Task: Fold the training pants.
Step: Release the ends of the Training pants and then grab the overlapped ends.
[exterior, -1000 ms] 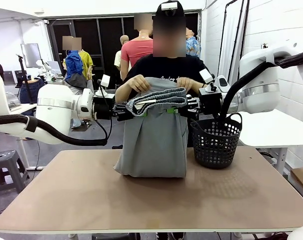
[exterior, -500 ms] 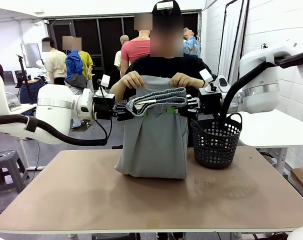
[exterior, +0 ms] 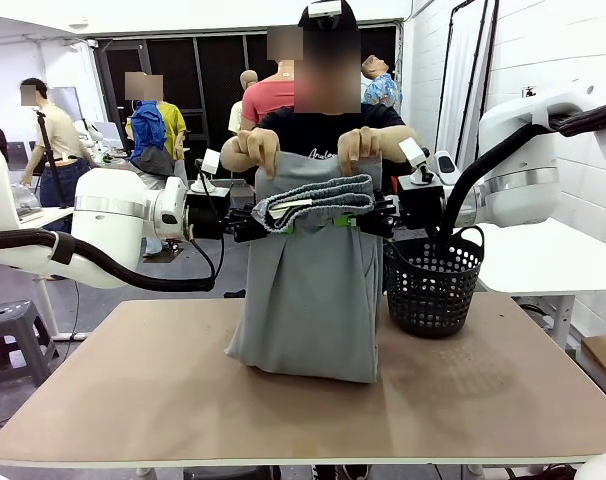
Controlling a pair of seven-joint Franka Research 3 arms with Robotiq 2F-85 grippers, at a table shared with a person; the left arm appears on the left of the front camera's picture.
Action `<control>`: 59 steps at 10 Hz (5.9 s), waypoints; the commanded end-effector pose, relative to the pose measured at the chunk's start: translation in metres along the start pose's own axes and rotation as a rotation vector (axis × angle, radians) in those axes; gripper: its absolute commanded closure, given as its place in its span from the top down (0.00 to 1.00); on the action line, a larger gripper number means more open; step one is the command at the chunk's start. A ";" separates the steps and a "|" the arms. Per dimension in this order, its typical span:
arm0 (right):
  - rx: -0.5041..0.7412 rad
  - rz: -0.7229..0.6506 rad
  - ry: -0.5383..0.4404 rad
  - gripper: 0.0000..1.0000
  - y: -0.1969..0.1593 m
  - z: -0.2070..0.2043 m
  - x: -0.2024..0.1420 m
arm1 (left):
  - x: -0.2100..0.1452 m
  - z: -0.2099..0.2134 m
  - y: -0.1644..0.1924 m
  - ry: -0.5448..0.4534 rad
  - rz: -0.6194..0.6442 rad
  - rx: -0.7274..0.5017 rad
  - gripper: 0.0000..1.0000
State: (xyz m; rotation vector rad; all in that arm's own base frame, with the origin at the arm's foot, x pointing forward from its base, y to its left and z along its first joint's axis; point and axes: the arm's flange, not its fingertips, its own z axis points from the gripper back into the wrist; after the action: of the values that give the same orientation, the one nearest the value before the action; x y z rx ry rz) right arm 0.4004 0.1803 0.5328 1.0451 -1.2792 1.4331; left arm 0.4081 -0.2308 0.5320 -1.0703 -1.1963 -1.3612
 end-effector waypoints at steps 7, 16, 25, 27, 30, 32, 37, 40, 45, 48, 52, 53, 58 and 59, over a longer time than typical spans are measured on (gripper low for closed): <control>-0.003 0.002 -0.012 0.00 0.001 0.000 0.000 | 0.003 0.000 0.000 0.000 -0.003 0.006 0.00; -0.003 0.002 -0.012 0.00 0.001 0.000 0.000 | 0.003 0.000 0.000 0.000 -0.003 0.006 0.00; -0.003 0.002 -0.012 0.00 0.001 0.000 0.000 | 0.003 0.000 0.000 0.000 -0.003 0.006 0.00; -0.003 0.002 -0.012 0.00 0.001 0.000 0.000 | 0.003 0.000 0.000 0.000 -0.003 0.006 0.00; -0.003 0.002 -0.012 0.00 0.001 0.000 0.000 | 0.003 0.000 0.000 0.000 -0.003 0.006 0.00; -0.003 0.002 -0.012 0.00 0.001 0.000 0.000 | 0.003 0.000 0.000 0.000 -0.003 0.006 0.00; -0.003 0.002 -0.012 0.00 0.001 0.000 0.000 | 0.003 0.000 0.000 0.000 -0.003 0.006 0.00; -0.003 0.002 -0.012 0.00 0.001 0.000 0.000 | 0.003 0.000 0.000 0.000 -0.003 0.006 0.00; -0.002 -0.001 0.000 0.00 0.000 0.001 0.000 | 0.000 -0.001 -0.001 0.002 -0.001 -0.002 0.00; 0.012 -0.044 -0.015 0.56 -0.003 0.004 -0.001 | -0.002 0.001 -0.002 -0.014 0.003 -0.015 0.50; 0.002 -0.062 -0.022 1.00 -0.005 0.007 -0.003 | -0.003 0.000 -0.003 -0.007 0.013 -0.019 1.00; 0.002 -0.068 -0.029 1.00 -0.006 0.008 -0.003 | -0.003 0.000 -0.004 -0.004 0.018 -0.020 1.00; -0.010 -0.076 -0.029 1.00 -0.008 0.009 -0.007 | -0.005 -0.001 -0.003 -0.002 0.024 -0.015 1.00; -0.021 -0.078 -0.028 1.00 -0.007 0.011 -0.008 | -0.005 0.000 -0.004 0.003 0.029 -0.014 1.00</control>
State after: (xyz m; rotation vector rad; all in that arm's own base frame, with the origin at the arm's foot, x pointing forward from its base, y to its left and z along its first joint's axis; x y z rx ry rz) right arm 0.4062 0.1700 0.5275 1.0870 -1.2513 1.3737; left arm 0.4055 -0.2327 0.5272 -1.0878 -1.1813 -1.3641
